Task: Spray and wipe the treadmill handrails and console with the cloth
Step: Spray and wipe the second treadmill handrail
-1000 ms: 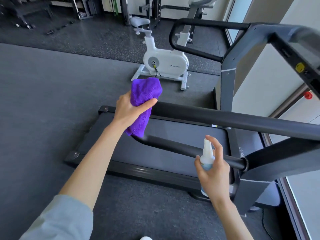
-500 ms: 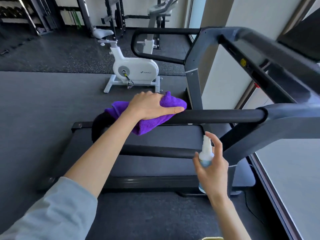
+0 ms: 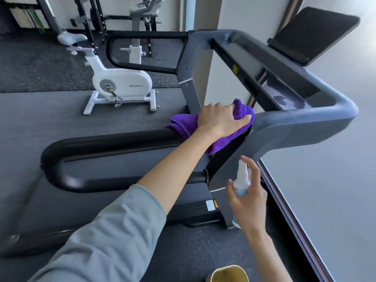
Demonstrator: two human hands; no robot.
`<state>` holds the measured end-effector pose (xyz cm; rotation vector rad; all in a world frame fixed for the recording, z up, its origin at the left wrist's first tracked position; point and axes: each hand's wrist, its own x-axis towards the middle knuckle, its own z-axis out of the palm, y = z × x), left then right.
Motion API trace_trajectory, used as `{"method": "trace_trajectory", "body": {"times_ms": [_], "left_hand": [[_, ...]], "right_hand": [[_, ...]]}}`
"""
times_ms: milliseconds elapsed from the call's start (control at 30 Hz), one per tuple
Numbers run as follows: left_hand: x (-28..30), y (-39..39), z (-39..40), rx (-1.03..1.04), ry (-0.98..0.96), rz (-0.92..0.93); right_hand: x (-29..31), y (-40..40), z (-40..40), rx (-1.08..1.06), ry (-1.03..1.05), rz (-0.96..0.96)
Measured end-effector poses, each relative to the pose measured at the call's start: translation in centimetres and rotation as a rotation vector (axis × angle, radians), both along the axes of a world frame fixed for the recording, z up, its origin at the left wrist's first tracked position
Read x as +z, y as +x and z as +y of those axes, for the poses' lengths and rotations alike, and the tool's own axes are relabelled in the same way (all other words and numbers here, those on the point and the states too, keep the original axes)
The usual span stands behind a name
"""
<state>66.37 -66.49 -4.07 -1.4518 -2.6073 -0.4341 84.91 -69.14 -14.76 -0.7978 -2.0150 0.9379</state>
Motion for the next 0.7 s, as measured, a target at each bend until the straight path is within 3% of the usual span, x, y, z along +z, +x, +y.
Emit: {"method": "trace_trajectory", "body": {"times_ms": [233, 400, 567, 700], "left_hand": [[0.1, -3.7, -5.2, 0.033, -0.041, -0.16], [-0.5, -6.7, -11.9, 0.15, -0.003, -0.102], [-0.5, -3.0, -6.0, 0.055, 0.021, 0.071], [-0.2, 2.4, 0.7, -0.065, 0.017, 0.084]], "right_hand": [[0.6, -2.0, -0.9, 0.05, 0.036, 0.012], [0.4, -3.8, -1.2, 0.052, 0.049, 0.043], [0.3, -2.5, -0.4, -0.012, 0.068, 0.043], [0.2, -0.5, 0.2, -0.099, 0.087, 0.061]]}}
